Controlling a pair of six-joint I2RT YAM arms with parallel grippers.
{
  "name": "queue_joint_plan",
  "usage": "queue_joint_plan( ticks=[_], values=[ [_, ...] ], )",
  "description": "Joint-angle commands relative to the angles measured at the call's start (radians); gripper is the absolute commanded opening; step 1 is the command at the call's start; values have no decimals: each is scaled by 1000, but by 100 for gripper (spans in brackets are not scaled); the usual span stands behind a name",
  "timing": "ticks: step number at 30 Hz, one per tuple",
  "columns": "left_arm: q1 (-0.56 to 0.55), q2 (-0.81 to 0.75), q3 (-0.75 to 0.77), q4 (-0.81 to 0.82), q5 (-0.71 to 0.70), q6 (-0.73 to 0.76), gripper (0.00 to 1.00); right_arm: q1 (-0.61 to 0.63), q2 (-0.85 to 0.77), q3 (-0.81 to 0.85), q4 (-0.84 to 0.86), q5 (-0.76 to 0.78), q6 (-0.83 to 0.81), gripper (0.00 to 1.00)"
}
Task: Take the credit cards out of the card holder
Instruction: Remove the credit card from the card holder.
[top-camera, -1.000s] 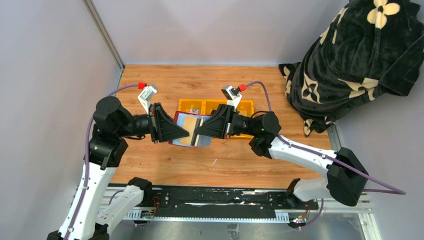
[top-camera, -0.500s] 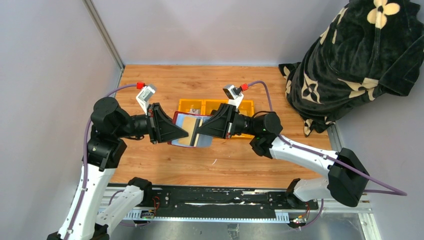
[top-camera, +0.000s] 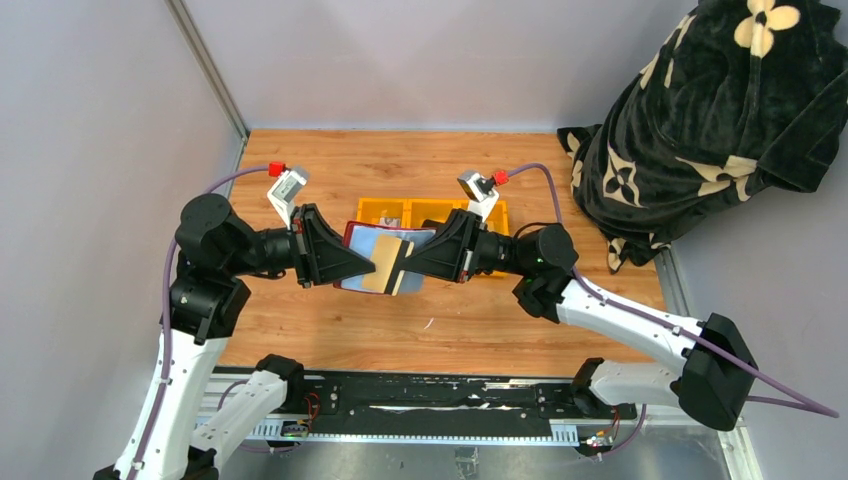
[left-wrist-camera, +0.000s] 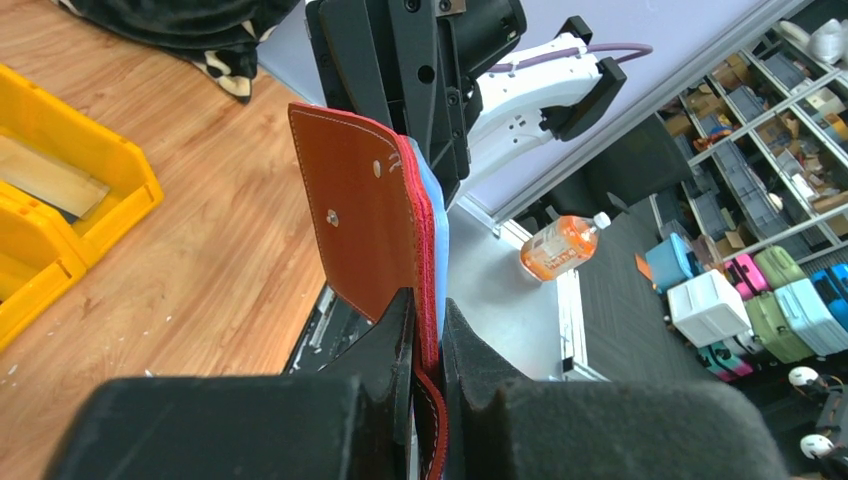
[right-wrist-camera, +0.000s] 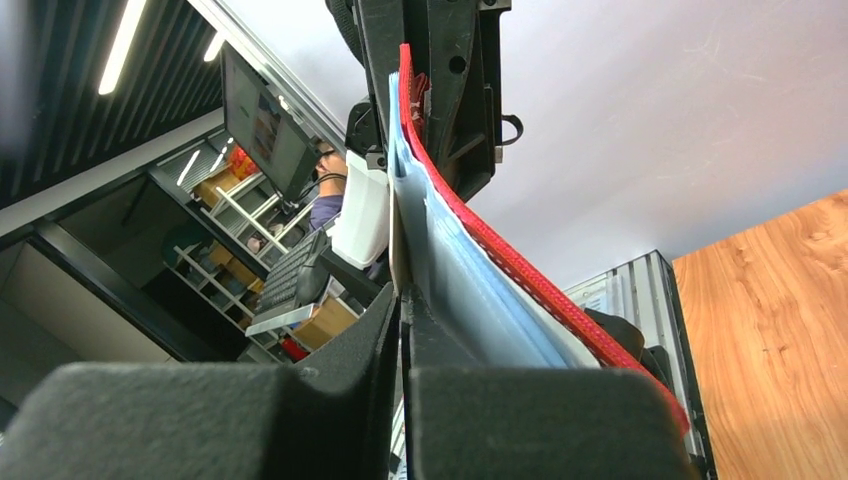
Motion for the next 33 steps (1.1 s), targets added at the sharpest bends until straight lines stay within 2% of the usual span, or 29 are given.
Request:
queue_joint_plan(
  ticks=[1, 6, 10, 12, 15, 17, 24, 31, 32, 33],
  values=[
    [-3, 2, 29, 20, 1, -3, 0, -1, -10, -6, -16, -11, -23, 14],
    [-1, 6, 25, 20, -10, 1, 0, 25, 49, 46, 80, -13, 28, 40],
    [-2, 10, 24, 22, -17, 3, 0, 30, 90, 74, 143, -21, 73, 43],
    [-2, 9, 24, 16, -22, 9, 0, 30, 99, 83, 141, -21, 74, 35],
    [0, 10, 28, 10, -24, 18, 0, 26, 98, 81, 145, -30, 73, 9],
    [0, 10, 33, 6, -22, 22, 0, 16, 81, 69, 117, -34, 60, 0],
    [3, 18, 57, -22, -19, 54, 0, -60, -71, -1, -163, -54, -78, 0],
    [4, 24, 67, -27, -12, 63, 0, -191, -244, -36, -381, -98, -171, 0],
    [5, 23, 71, -27, -10, 66, 0, -218, -267, -29, -459, -105, -213, 0],
    [4, 25, 75, -29, -8, 71, 0, -249, -287, -13, -606, -100, -265, 0]
  ],
)
